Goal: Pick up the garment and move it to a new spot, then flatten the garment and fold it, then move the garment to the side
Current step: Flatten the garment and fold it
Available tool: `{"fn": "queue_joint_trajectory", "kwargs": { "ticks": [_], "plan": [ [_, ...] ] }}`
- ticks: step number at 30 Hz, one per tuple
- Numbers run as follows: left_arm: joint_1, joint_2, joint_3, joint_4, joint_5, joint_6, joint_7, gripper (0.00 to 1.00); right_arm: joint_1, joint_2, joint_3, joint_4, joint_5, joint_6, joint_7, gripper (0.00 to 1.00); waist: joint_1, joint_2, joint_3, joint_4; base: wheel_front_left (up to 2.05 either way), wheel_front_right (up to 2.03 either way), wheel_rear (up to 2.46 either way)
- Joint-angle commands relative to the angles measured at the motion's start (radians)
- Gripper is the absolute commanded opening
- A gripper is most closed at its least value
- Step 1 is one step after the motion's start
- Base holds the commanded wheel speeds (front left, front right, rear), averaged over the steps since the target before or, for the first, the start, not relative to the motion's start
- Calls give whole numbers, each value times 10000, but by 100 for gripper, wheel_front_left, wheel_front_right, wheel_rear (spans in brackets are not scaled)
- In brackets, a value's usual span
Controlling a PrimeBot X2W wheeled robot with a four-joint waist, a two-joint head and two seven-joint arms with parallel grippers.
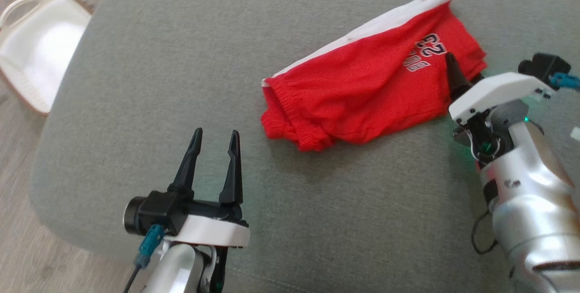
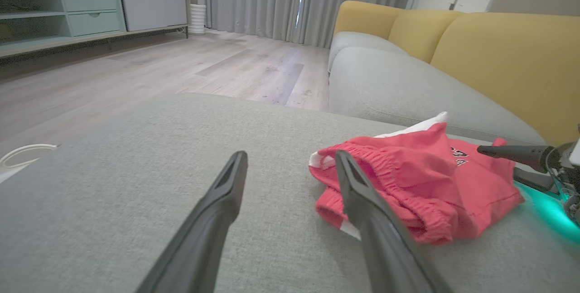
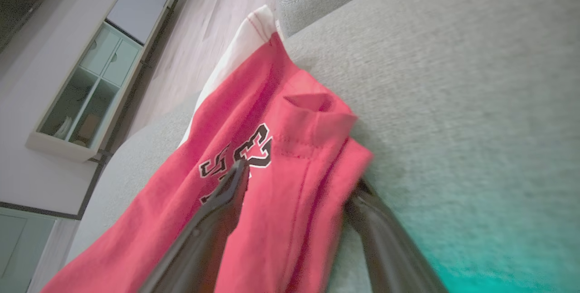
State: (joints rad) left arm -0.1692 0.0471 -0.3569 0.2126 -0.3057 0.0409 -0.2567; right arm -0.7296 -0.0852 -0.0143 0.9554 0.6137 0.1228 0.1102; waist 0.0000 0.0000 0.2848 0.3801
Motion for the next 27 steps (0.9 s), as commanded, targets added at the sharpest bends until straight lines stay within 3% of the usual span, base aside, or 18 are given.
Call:
{"fn": "queue_joint_trajectory", "kwargs": {
  "ticks": [1,9,13,14,15,16,27],
  "plan": [
    [-373,32,286,-285,-45,37,-51,100,-103,350,228,364,-98,79,-1,100,0,0,103,243,0,0,0],
    [-424,32,228,-327,-105,69,-51,100,-1165,350,288,2416,-473,79,-164,100,0,0,87,544,0,0,0],
    [-464,32,171,-391,-144,98,-51,100,-1479,350,281,2832,-546,79,-374,100,0,0,112,608,0,0,0],
    [-476,32,158,-409,-155,106,-51,100,-1566,350,261,2929,-572,79,-455,69,0,0,124,623,0,0,0],
    [-483,32,147,-423,-164,112,-51,100,-1642,350,226,3010,-595,79,-551,25,0,0,136,635,0,0,0],
    [-488,32,142,-442,-170,121,-51,100,-1704,350,207,3077,-648,79,-656,0,0,0,150,642,0,0,0],
    [-507,32,200,-418,-118,139,-51,100,-1991,350,529,3112,-413,79,-2199,0,0,0,124,208,0,0,0]
  ]
}}
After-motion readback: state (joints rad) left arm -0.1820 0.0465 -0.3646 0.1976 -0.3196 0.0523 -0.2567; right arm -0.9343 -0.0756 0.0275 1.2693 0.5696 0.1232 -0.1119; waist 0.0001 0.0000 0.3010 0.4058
